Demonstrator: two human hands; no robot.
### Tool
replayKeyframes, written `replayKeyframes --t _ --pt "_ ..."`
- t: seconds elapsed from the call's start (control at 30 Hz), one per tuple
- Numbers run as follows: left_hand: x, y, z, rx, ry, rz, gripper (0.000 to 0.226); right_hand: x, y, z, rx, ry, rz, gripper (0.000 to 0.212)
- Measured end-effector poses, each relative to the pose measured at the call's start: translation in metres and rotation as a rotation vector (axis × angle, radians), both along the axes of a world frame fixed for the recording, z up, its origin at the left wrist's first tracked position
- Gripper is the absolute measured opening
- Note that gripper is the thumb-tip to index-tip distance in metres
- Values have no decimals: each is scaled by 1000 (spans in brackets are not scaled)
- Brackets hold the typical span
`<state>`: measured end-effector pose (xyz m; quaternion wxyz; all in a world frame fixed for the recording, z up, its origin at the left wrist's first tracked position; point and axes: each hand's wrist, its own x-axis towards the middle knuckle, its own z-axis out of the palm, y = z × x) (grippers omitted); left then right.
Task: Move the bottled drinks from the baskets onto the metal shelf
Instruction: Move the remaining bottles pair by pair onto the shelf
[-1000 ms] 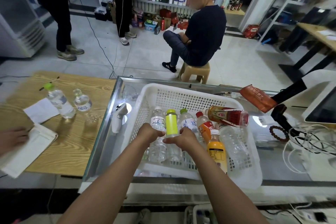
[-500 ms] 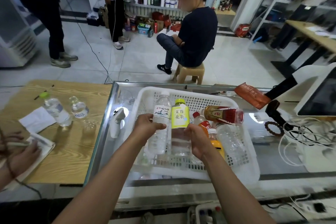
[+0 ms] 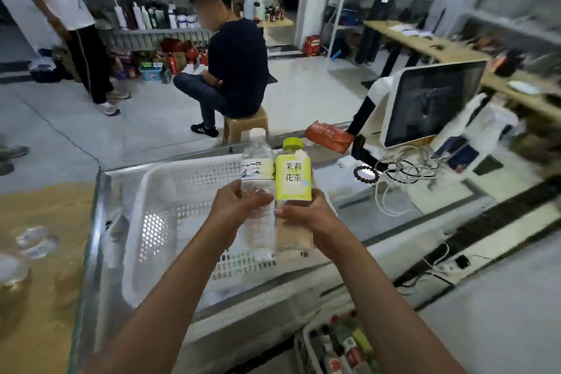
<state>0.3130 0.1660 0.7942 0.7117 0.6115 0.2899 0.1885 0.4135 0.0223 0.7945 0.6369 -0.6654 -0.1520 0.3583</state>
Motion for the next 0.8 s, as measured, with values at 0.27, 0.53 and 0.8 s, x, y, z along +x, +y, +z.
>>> replayKeyframes --t 0.27,0.53,0.8 --pt "61 -97 36 118 -155 -224 43 8 -122 39 35 -120 -396 71" --pt "85 -224 53 41 -238 -642 38 -39 -259 58 12 -237 -807 66" --pt "59 -362 45 83 -256 -1100 41 -154 -383 68 -147 -323 -1250 62"
